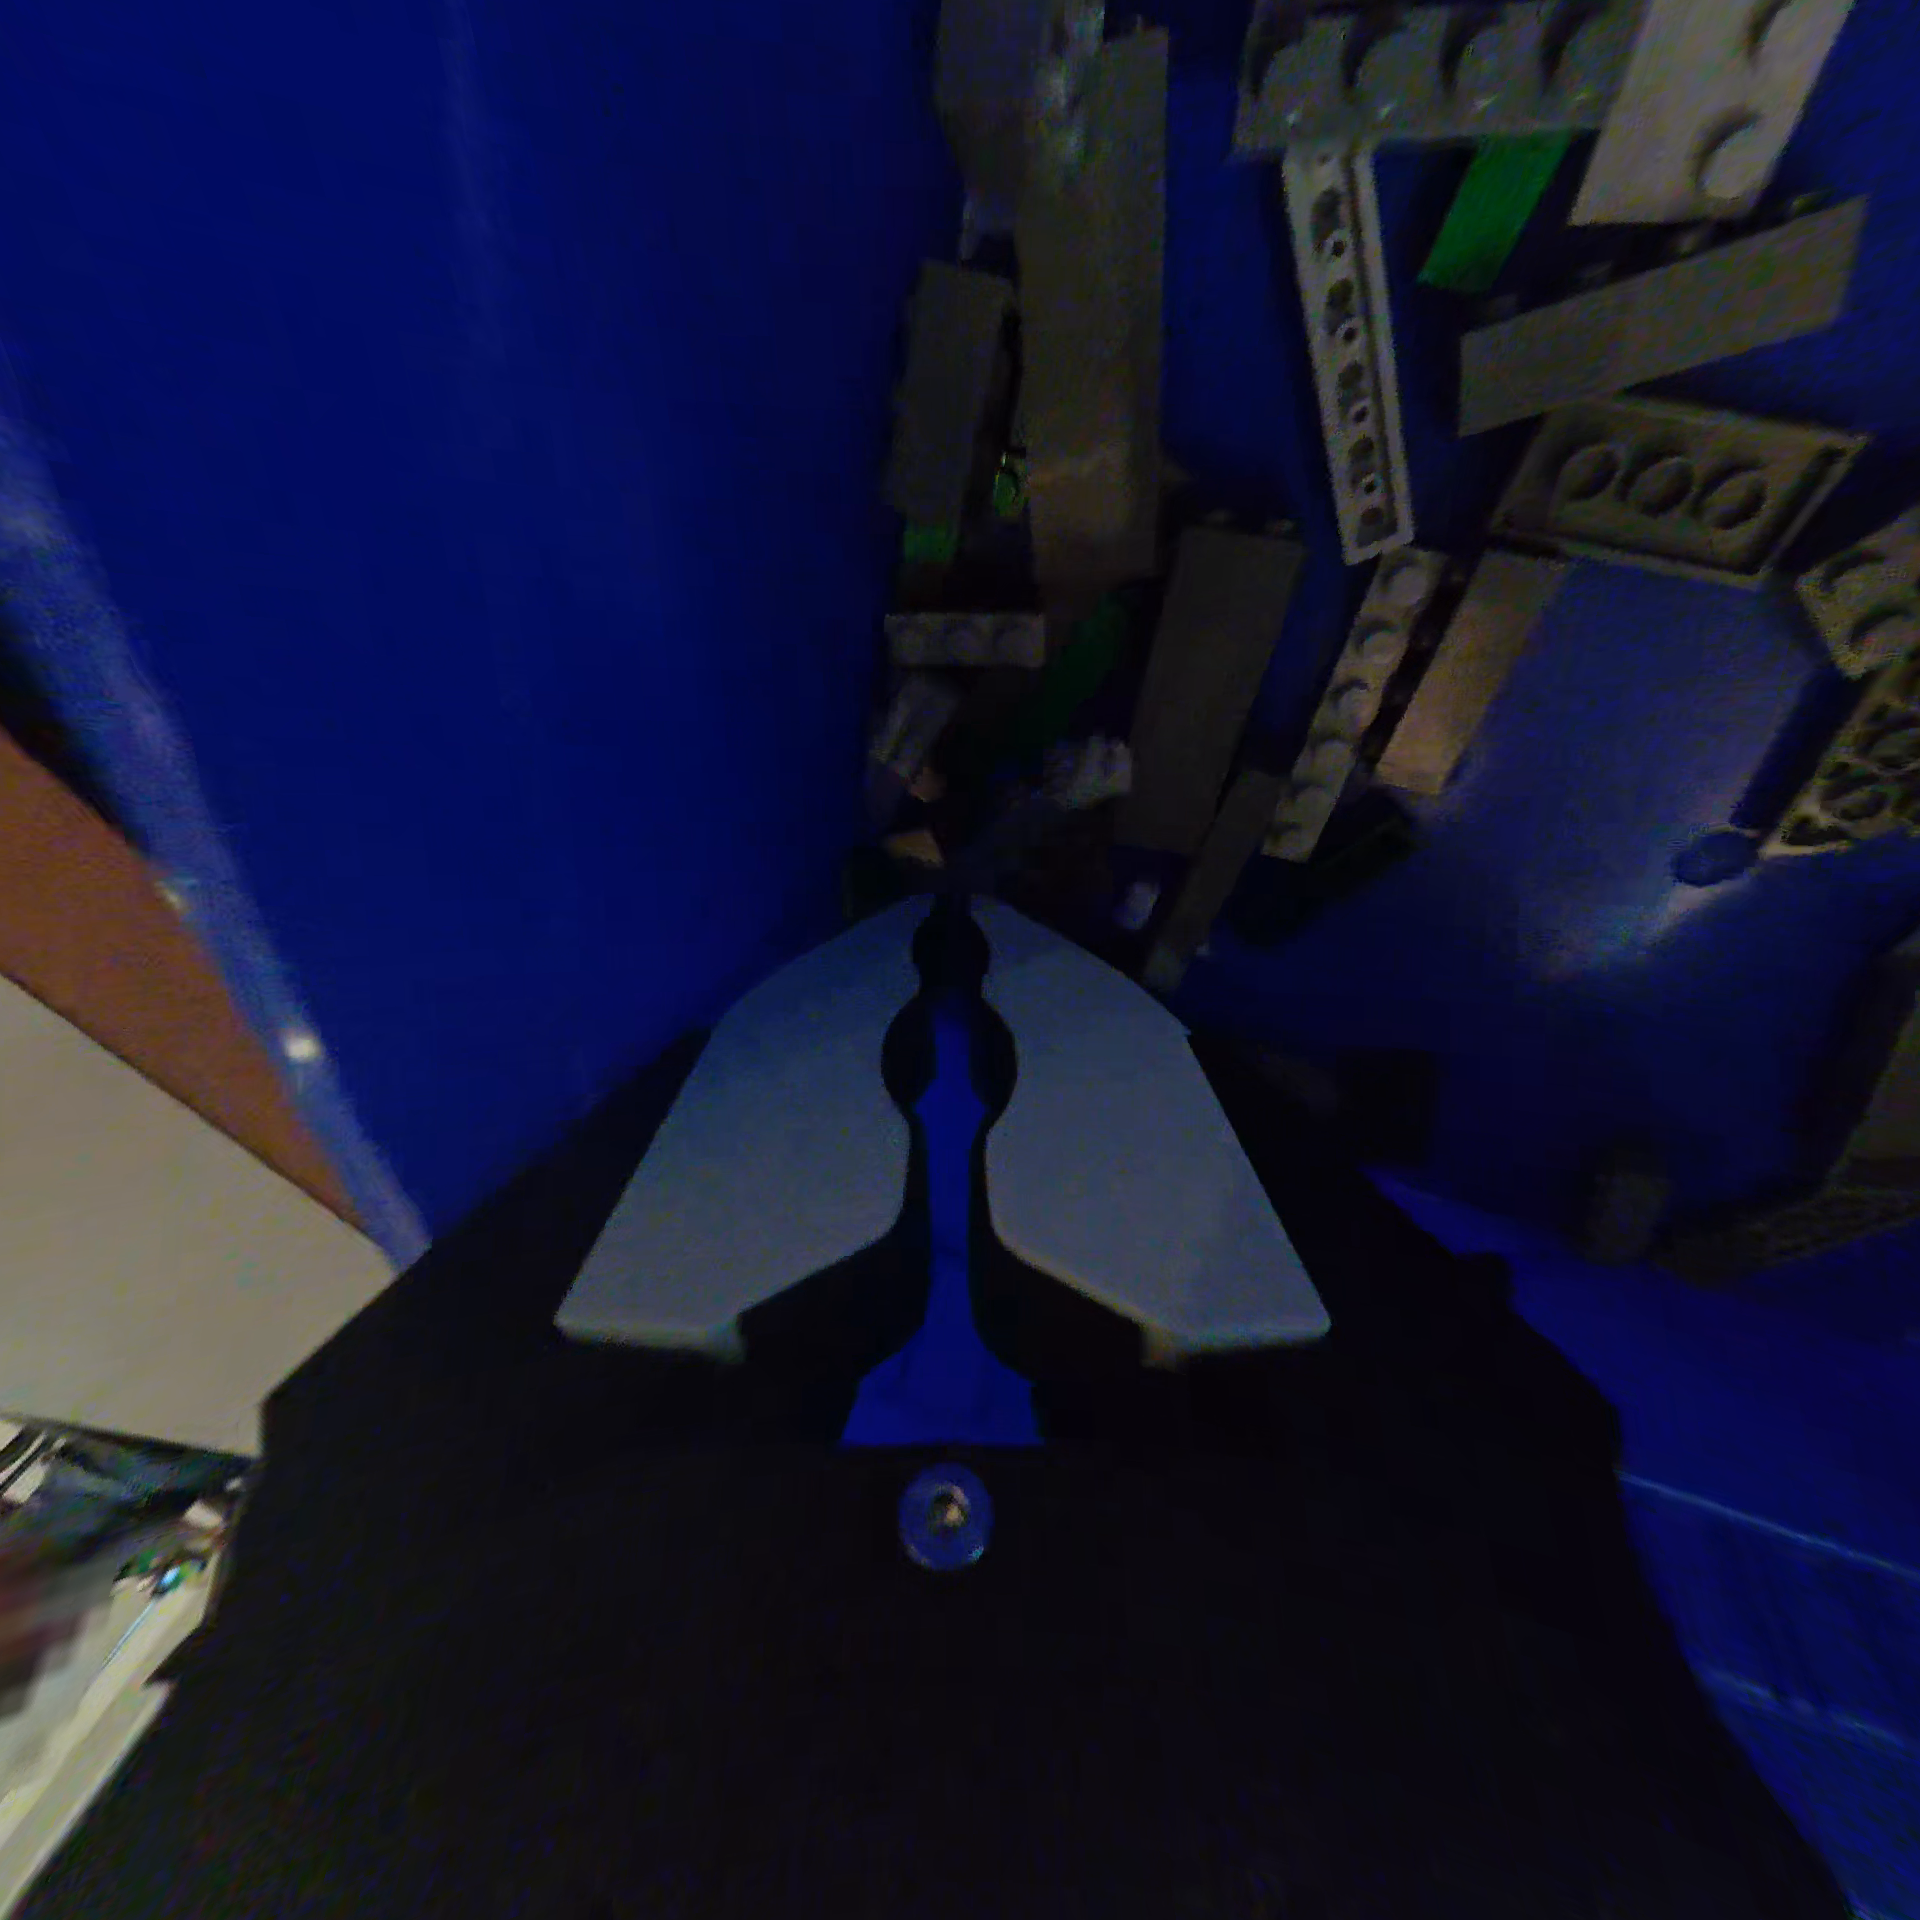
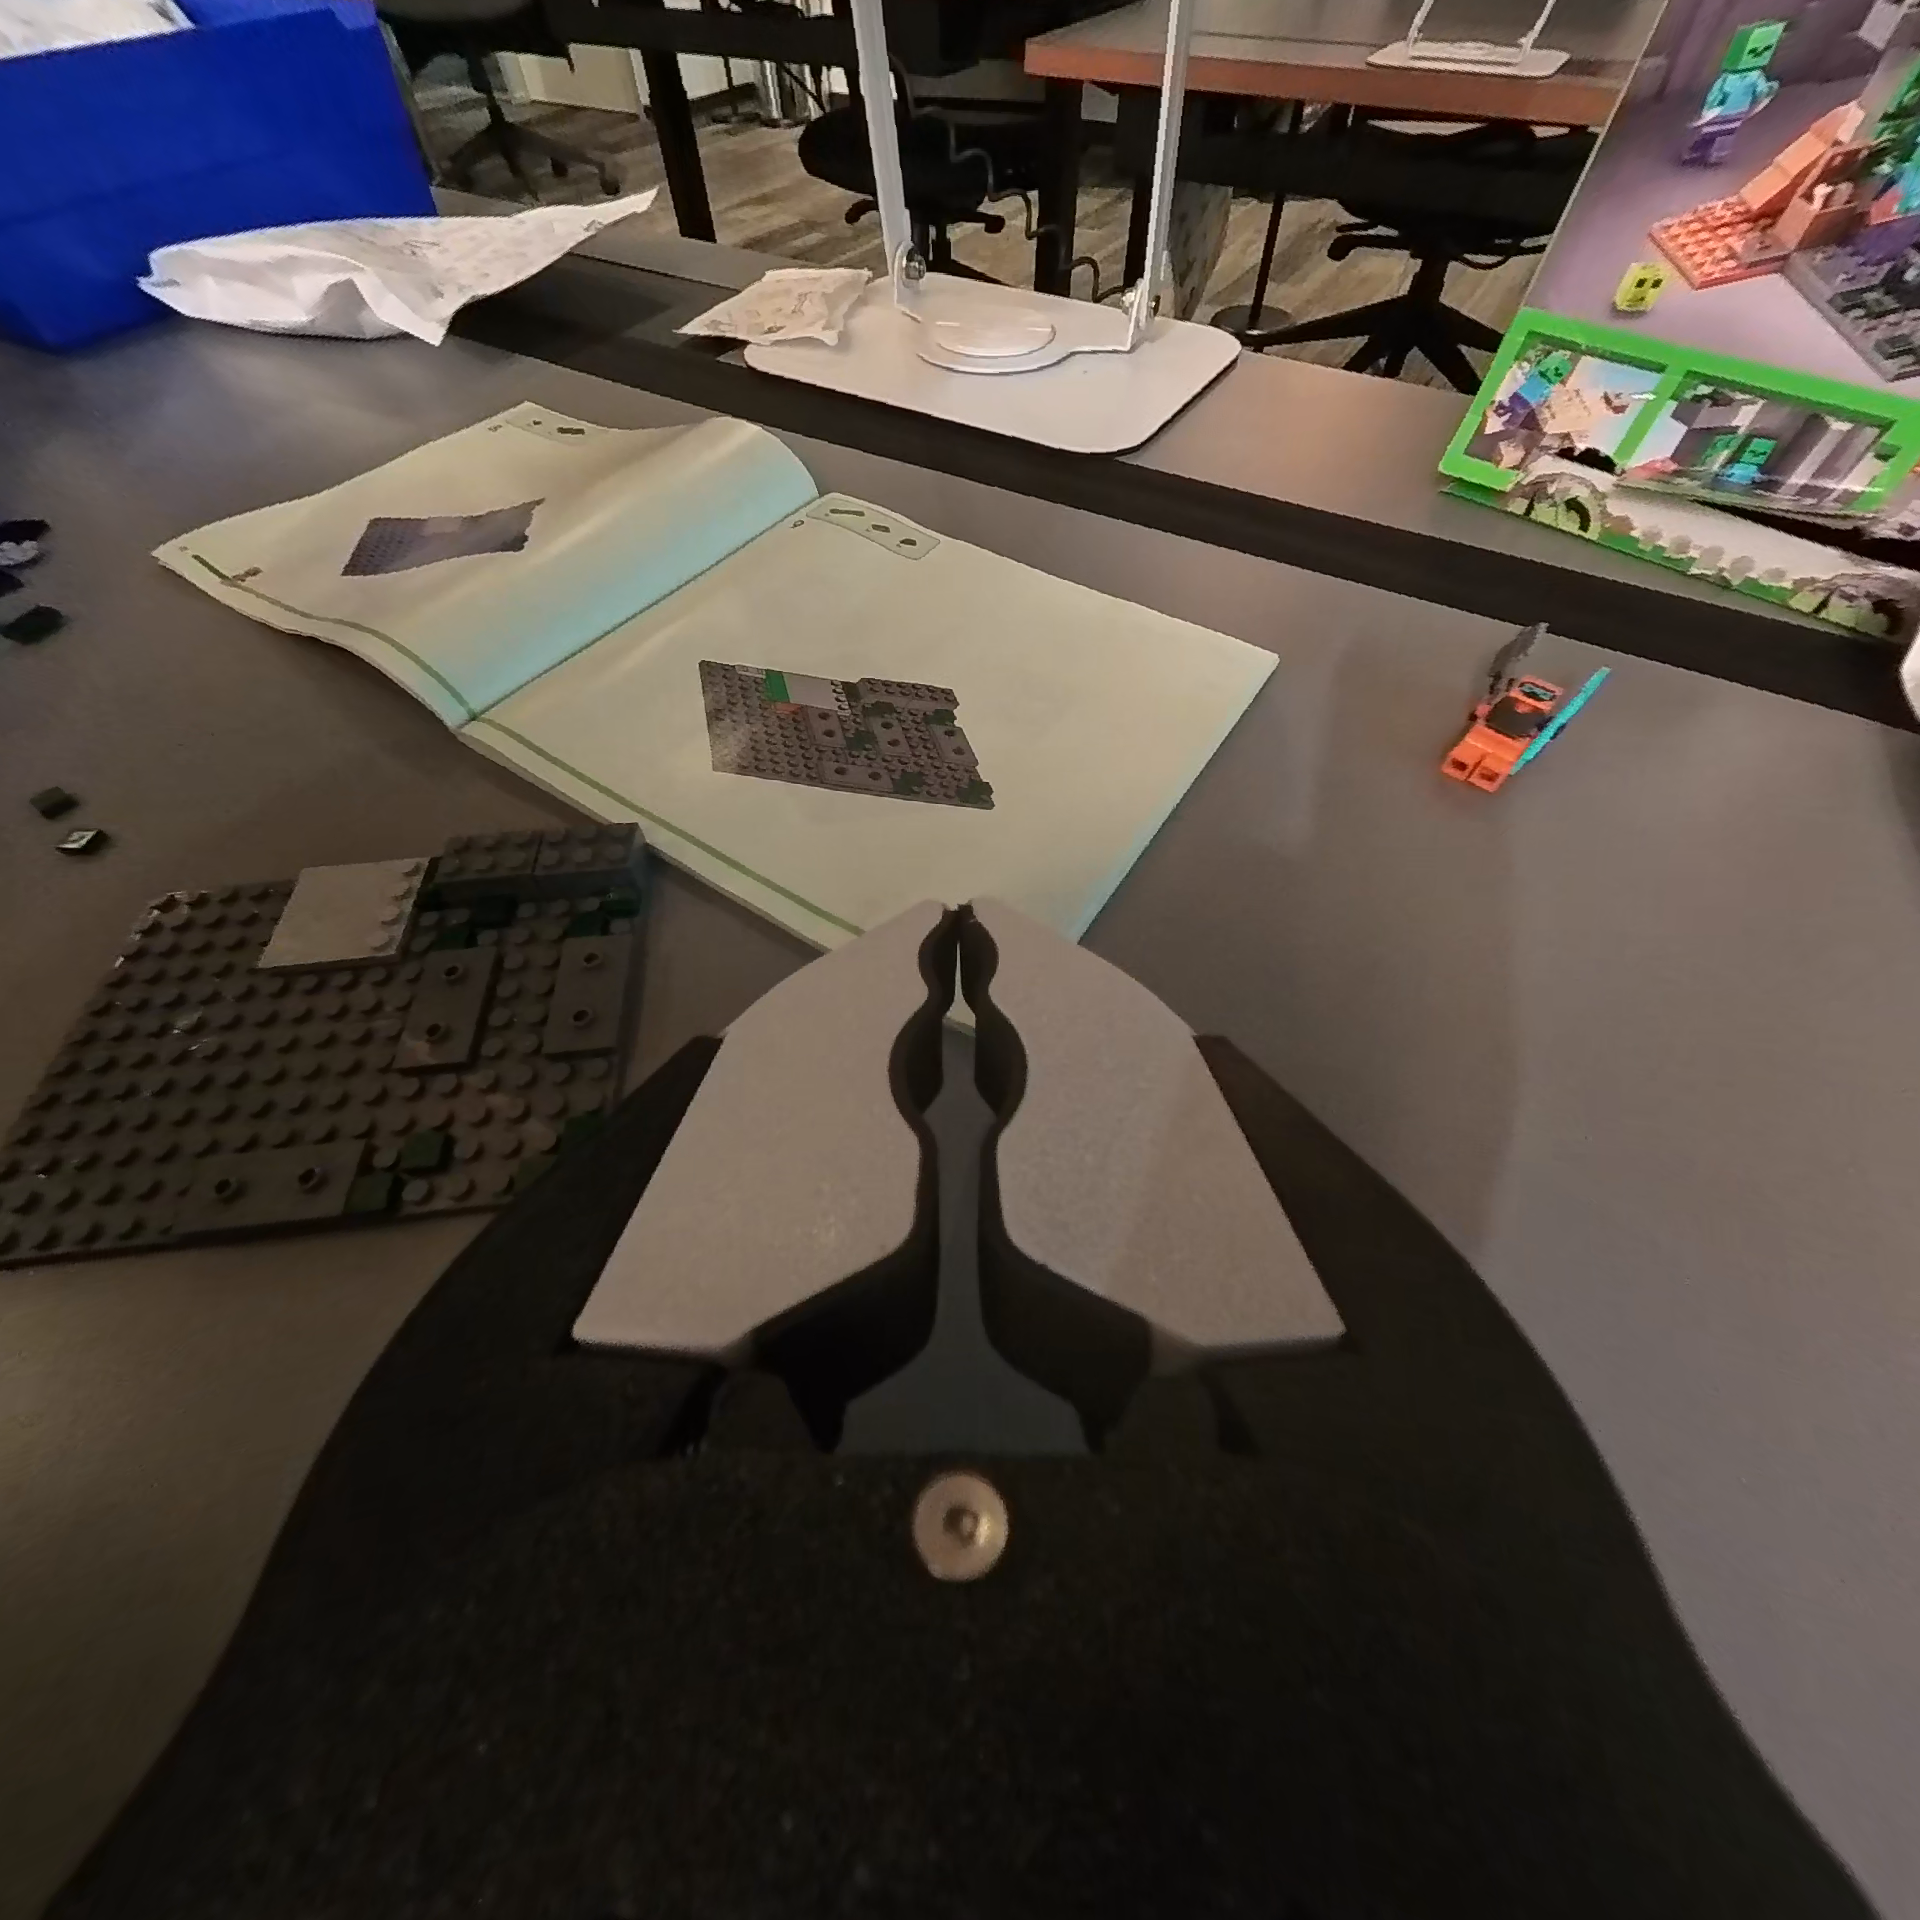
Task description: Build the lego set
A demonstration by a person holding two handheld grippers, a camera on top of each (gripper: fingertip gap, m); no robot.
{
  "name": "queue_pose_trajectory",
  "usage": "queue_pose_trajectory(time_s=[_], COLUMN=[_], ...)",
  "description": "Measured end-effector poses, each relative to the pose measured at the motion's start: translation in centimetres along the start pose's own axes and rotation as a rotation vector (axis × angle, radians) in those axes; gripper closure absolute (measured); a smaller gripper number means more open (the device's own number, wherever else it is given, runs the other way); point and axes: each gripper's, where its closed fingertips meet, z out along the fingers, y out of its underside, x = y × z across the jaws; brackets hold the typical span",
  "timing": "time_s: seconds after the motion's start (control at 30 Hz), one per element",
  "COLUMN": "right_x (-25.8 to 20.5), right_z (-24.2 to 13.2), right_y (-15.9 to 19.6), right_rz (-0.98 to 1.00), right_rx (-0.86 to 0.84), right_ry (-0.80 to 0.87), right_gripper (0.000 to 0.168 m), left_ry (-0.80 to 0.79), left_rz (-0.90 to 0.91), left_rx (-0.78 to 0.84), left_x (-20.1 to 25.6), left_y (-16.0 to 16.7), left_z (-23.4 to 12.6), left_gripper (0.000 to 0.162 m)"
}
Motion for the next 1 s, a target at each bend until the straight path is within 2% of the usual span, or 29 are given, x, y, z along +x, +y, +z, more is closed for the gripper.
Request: queue_pose_trajectory(time_s=[0.2,0.33,0.57,0.7,1.0], right_x=[0.1,-0.2,-0.1,-0.1,-0.2], right_z=[0.0,0.1,0.1,0.1,0.2], right_y=[0.1,0.1,0.2,0.2,0.3], right_rz=[0.006,-0.003,-0.001,-0.002,-0.005], right_rx=[-0.002,-0.008,-0.009,-0.013,-0.017], right_ry=[-0.003,-0.008,-0.006,-0.005,-0.006], right_gripper=[0.168,0.168,0.168,0.168,0.168], left_ry=[-0.006,-0.012,0.06,0.099,0.135], left_rz=[-0.024,-0.021,0.005,0.022,-0.008], left_rx=[0.193,0.238,0.259,0.24,0.204], left_x=[-0.9,-1.1,-0.2,0.5,1.6], left_y=[-1.3,-1.5,-2.4,-2.8,-3.6], left_z=[-4.3,-5.6,-4.4,-3.6,-1.5], left_gripper=[0.162,0.162,0.162,0.145,0.131])
